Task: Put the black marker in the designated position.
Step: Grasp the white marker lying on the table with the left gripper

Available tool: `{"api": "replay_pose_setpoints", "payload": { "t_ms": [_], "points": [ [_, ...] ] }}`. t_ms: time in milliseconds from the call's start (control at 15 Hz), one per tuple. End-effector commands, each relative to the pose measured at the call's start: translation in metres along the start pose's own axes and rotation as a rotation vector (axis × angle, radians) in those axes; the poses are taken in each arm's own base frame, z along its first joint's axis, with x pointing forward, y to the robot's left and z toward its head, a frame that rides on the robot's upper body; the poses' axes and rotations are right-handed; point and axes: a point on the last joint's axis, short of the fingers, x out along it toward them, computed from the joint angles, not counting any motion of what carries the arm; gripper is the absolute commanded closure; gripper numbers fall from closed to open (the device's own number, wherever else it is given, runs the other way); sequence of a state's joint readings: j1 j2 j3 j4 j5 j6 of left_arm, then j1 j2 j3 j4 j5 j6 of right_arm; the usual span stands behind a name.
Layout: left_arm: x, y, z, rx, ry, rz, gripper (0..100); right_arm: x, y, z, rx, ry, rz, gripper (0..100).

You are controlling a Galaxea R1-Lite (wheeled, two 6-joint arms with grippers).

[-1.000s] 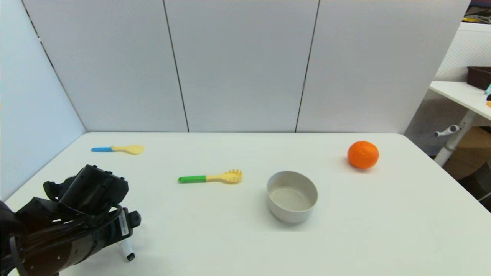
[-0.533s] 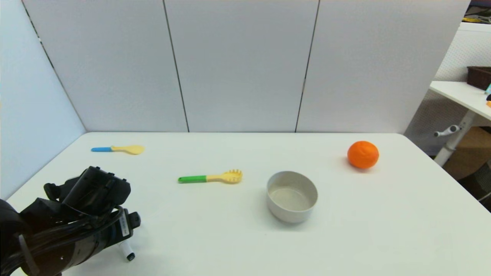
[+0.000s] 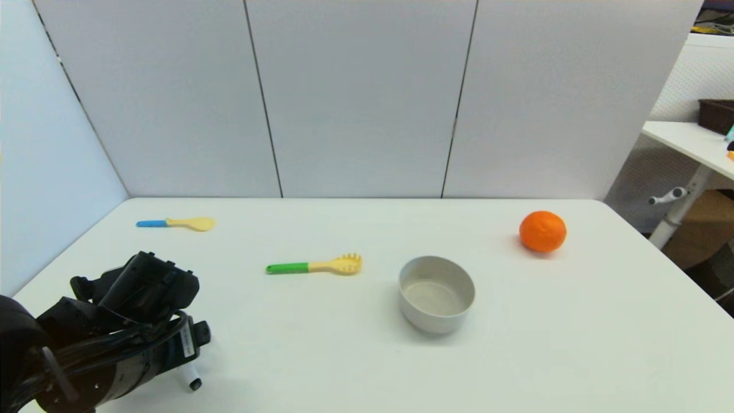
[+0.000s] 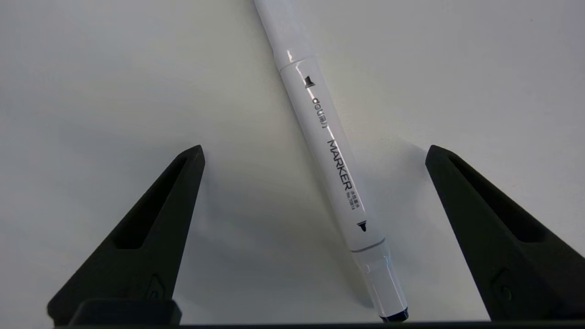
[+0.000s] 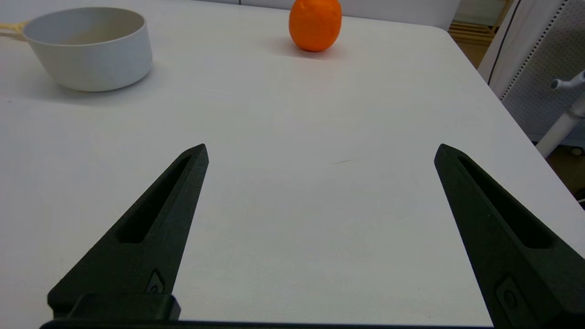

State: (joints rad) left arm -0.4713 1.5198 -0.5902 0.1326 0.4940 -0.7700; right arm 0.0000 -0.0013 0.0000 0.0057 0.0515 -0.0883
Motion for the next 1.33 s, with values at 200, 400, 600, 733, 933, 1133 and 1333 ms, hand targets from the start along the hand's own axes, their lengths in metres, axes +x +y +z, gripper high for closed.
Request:
{"api": "replay_pose_setpoints", "payload": {
  "t_ms": [200, 400, 600, 733, 933, 1133, 1333],
  "points": [
    [0.003, -0.002, -0.001, 0.0, 0.006, 0.01, 0, 0.0, 0.0, 0.0, -0.001, 0.002, 0.001, 0],
    [0.003, -0.002, -0.001, 0.0, 0.007, 0.01, 0, 0.0, 0.0, 0.0, -0.001, 0.002, 0.001, 0],
    [0.003, -0.001, -0.001, 0.001, 0.01, 0.014, 100, 0.0, 0.0, 0.0, -0.001, 0.002, 0.001, 0],
    [0.004, -0.002, -0.001, 0.001, 0.01, 0.014, 100, 0.0, 0.0, 0.0, -0.001, 0.002, 0.001, 0],
    [0.005, -0.003, -0.001, 0.002, 0.011, 0.015, 100, 0.0, 0.0, 0.0, -0.001, 0.002, 0.001, 0],
    [0.004, -0.003, 0.0, 0.002, 0.009, 0.012, 100, 0.0, 0.0, 0.0, -0.001, 0.002, 0.001, 0],
    [-0.005, -0.005, 0.008, -0.012, -0.031, -0.022, 100, 0.0, 0.0, 0.0, -0.001, 0.002, 0.001, 0]
  ]
}}
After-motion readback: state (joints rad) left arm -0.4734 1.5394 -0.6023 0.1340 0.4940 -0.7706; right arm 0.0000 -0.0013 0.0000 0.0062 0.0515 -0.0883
